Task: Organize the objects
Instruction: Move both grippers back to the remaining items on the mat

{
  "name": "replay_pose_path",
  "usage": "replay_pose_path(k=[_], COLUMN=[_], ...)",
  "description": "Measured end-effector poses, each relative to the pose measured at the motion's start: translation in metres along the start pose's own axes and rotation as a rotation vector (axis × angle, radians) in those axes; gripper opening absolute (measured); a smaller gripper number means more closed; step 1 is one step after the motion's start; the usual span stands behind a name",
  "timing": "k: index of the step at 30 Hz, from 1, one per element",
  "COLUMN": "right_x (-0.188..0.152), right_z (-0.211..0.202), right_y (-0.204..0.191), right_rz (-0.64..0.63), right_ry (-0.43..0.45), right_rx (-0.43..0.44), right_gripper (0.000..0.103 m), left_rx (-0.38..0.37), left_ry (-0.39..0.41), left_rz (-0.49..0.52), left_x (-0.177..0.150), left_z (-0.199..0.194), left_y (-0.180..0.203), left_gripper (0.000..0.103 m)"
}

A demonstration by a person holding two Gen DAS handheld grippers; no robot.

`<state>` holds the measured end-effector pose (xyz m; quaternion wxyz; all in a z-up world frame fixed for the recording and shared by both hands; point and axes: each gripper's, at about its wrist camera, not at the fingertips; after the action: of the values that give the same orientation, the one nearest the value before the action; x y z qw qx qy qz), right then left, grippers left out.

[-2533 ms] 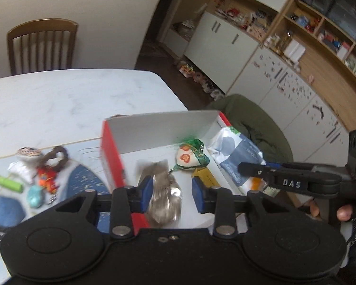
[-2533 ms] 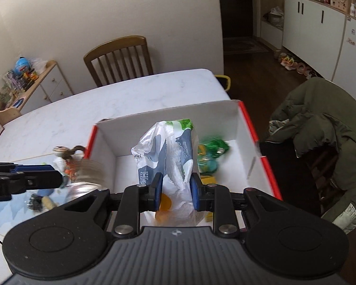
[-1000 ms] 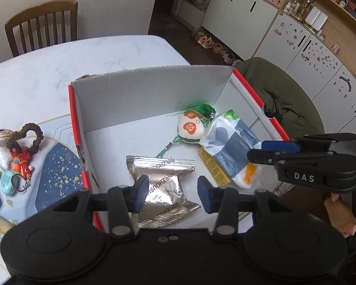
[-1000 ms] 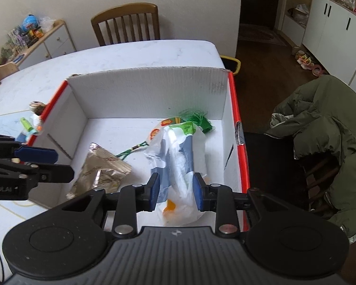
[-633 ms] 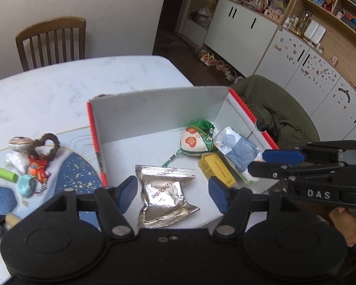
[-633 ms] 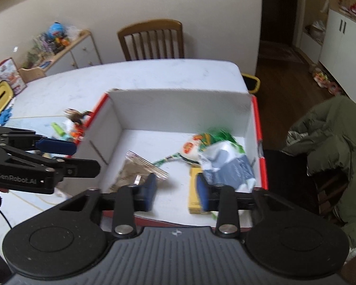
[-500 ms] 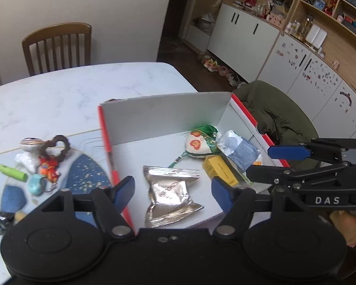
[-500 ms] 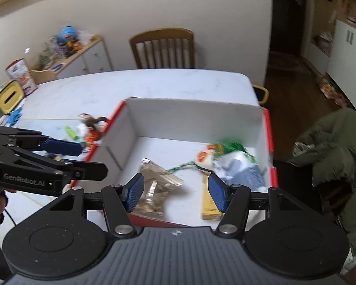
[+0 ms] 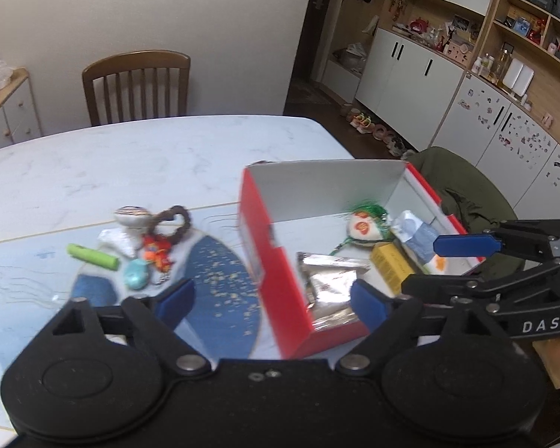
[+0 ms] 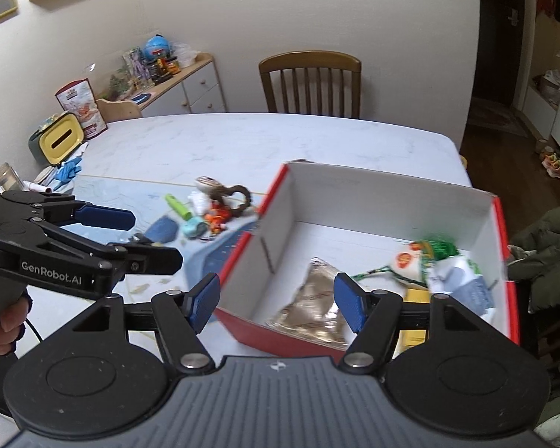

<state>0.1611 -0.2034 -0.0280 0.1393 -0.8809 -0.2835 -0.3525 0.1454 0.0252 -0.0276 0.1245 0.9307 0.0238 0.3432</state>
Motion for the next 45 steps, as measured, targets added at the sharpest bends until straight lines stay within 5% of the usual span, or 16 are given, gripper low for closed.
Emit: replay_pose_path(k=[3, 26, 45], right_x=[0.005, 0.036, 0.036], right_z=[0.005, 0.096, 0.200], right_y=[-0.017, -0.139, -0.162], right_rz=[-0.007, -0.065, -0.133], right_ry=[0.002, -0.070, -0.200], right_rx=[0.014, 0.023, 0.046], right_gripper=[0.071, 0.084, 0.084], left_rx=[0.036, 0.094, 0.057], left_ry=[0.016, -0.024, -0.131], left_rz=[0.008, -0.039, -0.148], left_x=[-0.001, -0.001, -0.008], left_z=[-0.006, -0.002, 0.056], left_y=[-0.015, -0.162, -0.223], left_gripper=[0.102, 0.103, 0.102])
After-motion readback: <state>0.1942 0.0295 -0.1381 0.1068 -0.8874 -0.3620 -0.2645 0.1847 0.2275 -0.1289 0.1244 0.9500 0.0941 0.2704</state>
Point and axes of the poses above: each gripper's, at about its wrist camera, not at the fingertips, and z roughly the way its jaws point, y to its right, x to its top, and after that the axes turned 9 degrees about -z, right-handed
